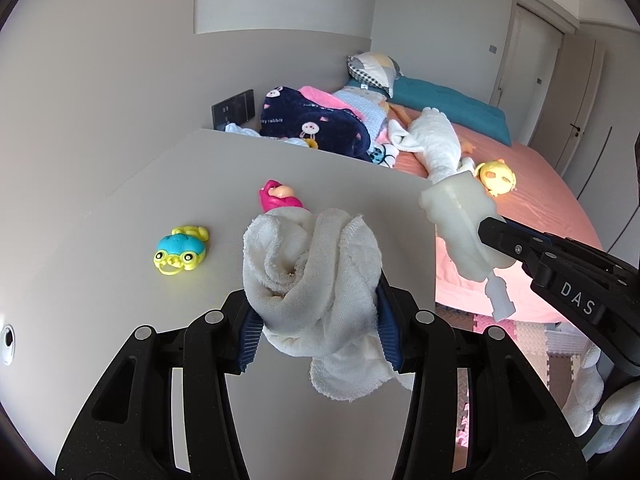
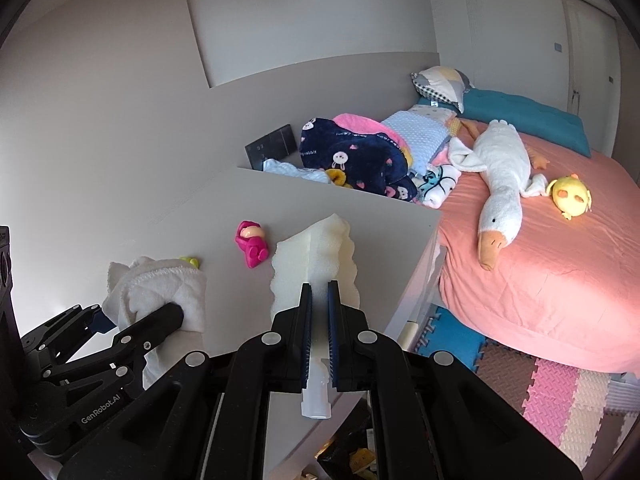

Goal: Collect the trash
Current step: 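Lift the towel and foam bottle toy and carry both toward the black bin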

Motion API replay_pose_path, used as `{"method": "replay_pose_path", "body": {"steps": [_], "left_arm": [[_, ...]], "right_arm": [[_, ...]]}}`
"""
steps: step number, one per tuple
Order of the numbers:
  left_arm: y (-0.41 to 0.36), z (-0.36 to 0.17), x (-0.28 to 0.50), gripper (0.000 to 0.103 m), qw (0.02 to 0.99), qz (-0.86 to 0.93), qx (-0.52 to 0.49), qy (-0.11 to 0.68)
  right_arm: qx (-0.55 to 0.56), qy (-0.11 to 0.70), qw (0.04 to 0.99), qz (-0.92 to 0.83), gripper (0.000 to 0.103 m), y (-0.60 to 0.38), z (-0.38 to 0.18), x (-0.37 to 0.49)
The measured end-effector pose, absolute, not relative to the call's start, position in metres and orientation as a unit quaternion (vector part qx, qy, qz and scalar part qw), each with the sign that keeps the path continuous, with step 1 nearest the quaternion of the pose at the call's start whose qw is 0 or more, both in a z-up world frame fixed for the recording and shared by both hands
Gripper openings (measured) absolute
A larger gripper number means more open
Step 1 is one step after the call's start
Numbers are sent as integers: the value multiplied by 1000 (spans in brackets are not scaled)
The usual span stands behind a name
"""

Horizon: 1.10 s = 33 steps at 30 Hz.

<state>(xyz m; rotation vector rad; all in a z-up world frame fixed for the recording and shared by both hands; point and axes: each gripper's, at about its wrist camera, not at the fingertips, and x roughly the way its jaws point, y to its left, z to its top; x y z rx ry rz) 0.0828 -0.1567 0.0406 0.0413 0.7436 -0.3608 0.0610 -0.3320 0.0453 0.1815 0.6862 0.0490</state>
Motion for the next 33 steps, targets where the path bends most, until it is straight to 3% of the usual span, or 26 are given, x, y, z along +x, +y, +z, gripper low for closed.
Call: {"method": "replay_pose_path", "body": {"steps": [33], "left_arm": [[-247,46,14,50,892,-272,72,353]], "right_arm": [[113,315,939,-75,8,-423,55,-49]]}}
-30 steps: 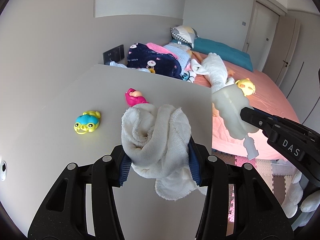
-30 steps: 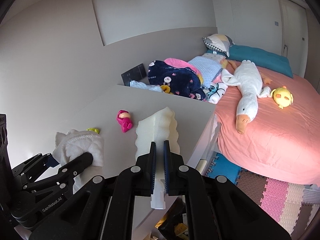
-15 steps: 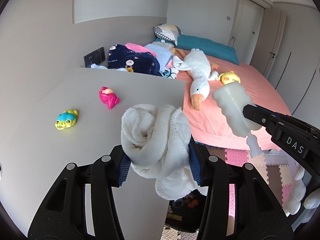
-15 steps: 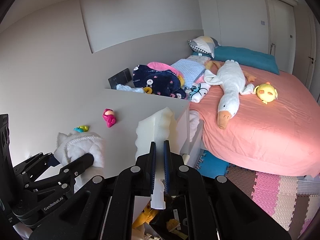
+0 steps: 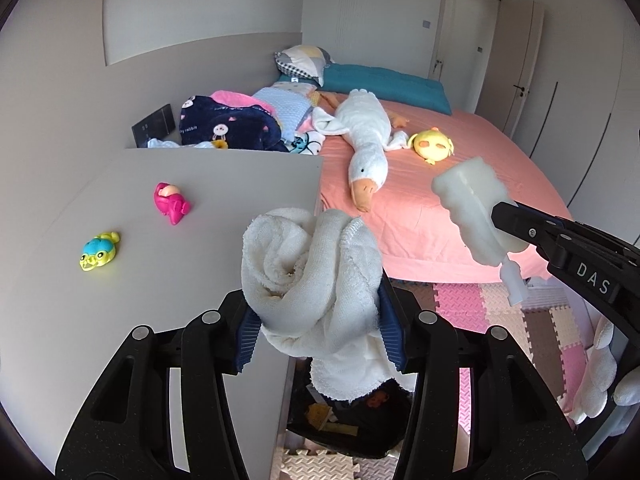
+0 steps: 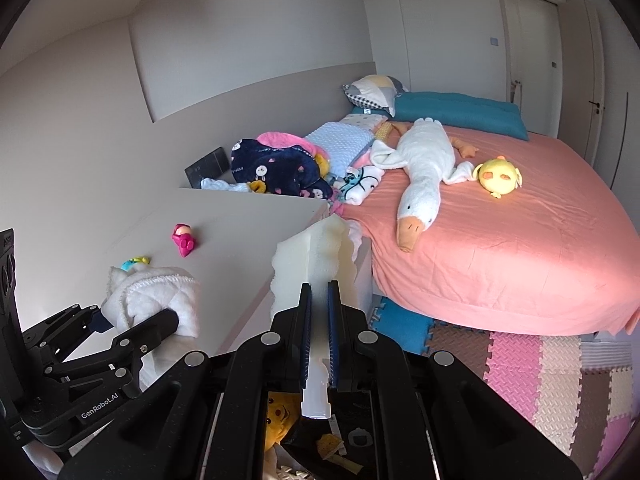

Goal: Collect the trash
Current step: 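Lift the towel and foam bottle toy and carry both toward the black bin, then open both tools over the black bin to drop the towel and foam toy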

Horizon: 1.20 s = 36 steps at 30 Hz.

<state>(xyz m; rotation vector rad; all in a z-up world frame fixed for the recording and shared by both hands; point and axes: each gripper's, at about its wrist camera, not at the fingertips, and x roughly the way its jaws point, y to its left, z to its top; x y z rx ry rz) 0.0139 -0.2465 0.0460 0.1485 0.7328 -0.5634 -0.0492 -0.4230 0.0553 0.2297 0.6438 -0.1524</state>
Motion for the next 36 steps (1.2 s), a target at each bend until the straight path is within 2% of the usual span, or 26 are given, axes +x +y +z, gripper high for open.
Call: {"method": "replay_pose_path", "body": {"steps": [32,33,34,35,36], "left_arm": [[-321,22,-12,50,851,-349,114,377],[-322,20,-12,51,848,-351,116,379],[-323,18,-12,57,844,-357,118,381],[-323,16,-13,61,839,-366,123,383],[-322,15,-15,66,837,-371,127,381]], "right_arm": [[161,325,918,-162,8,-499,29,-91],[161,328,916,-164,9,-500,28,-90],[161,332,915,-164,9,-501,27,-88],[160,338,913,-163,11,-501,26,-86],[160,340,911,-169,26,-502,26,-85]]}}
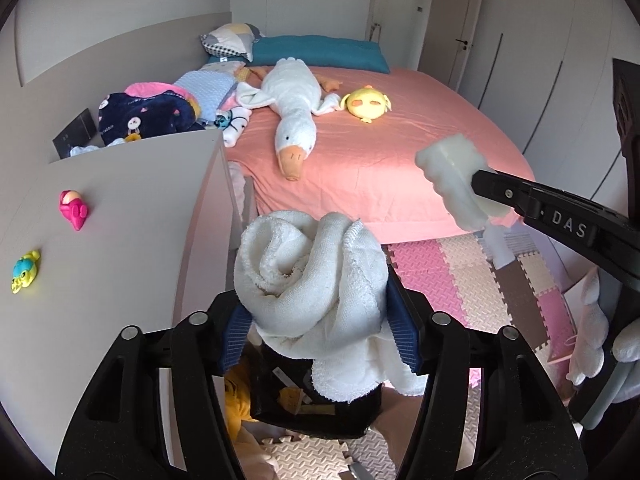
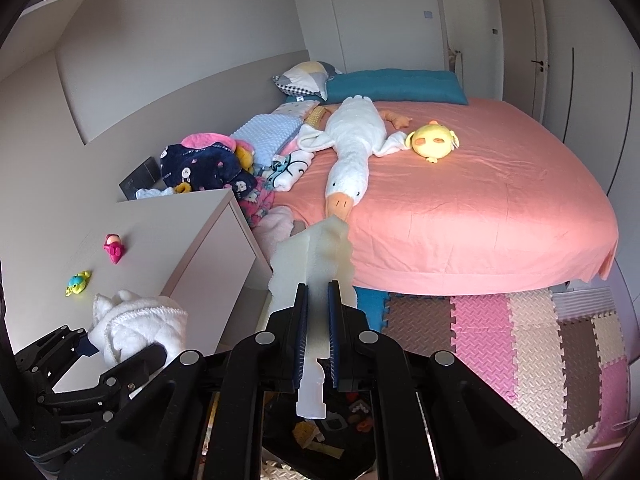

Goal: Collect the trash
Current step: 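Open both tools over the black bin to drop the towel and foam toy, then move both open tools back over the desk toward the frog and pink toys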

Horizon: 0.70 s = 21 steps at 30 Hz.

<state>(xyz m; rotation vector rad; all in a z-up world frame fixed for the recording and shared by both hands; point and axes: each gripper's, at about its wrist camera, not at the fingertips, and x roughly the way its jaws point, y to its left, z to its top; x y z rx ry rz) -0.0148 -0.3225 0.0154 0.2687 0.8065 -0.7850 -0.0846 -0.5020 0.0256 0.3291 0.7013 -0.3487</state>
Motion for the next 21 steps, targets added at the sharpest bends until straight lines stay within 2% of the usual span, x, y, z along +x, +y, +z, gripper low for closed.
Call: {"method": "replay_pose_path", "body": {"steps": [1,2,3,21], "left_arm": [[-320,16,-16,78,841,-370,130,374],[-317,17,-18,93,848,-363,132,362],[-314,19,-19,97,858,-352,132,349],[-285,20,-3,97,872,-317,101,359]], "right_arm": [[160,337,910,-179,55,-503,27,-84],[157,329,911,-192,68,-503,29,-86],[152,317,913,-204,78,-503,32,-88],[148,315,917,-196,79,-495,35,-83]]}}
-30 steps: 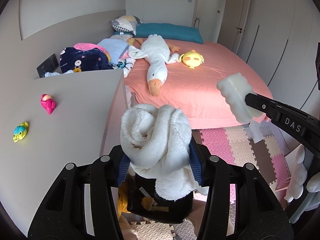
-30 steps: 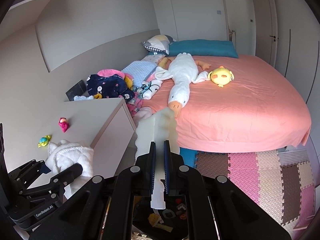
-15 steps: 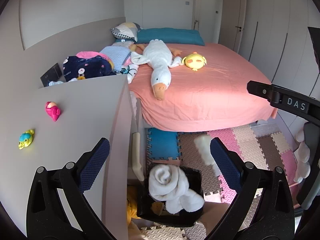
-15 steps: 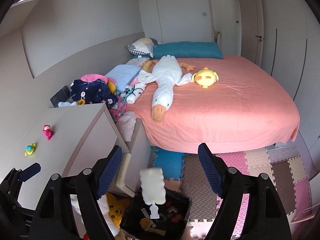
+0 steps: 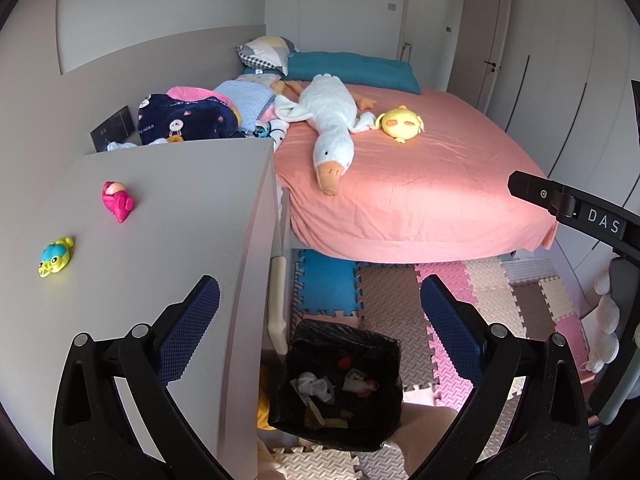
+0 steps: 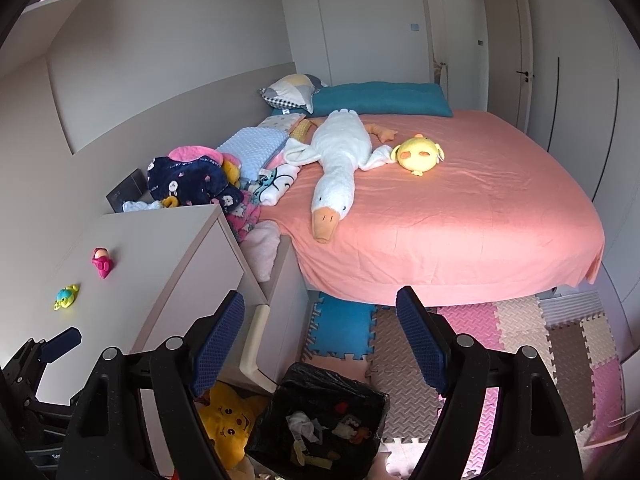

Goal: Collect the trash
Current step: 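Move both open tools back over the desk toward the frog and pink toys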

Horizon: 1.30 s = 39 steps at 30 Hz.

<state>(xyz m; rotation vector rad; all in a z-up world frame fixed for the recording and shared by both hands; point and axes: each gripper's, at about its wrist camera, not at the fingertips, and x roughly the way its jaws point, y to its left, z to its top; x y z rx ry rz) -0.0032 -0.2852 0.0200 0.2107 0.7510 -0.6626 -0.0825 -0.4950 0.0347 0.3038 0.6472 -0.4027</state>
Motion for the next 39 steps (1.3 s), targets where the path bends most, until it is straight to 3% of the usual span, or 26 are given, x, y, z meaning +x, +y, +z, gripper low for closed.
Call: {"method": "replay_pose_path", "body": {"steps": [39], "left_arm": [[-150,4,81,97,903,-188,39,385]], "right_arm": [[105,347,931,-46,79,-367,6,49]]}}
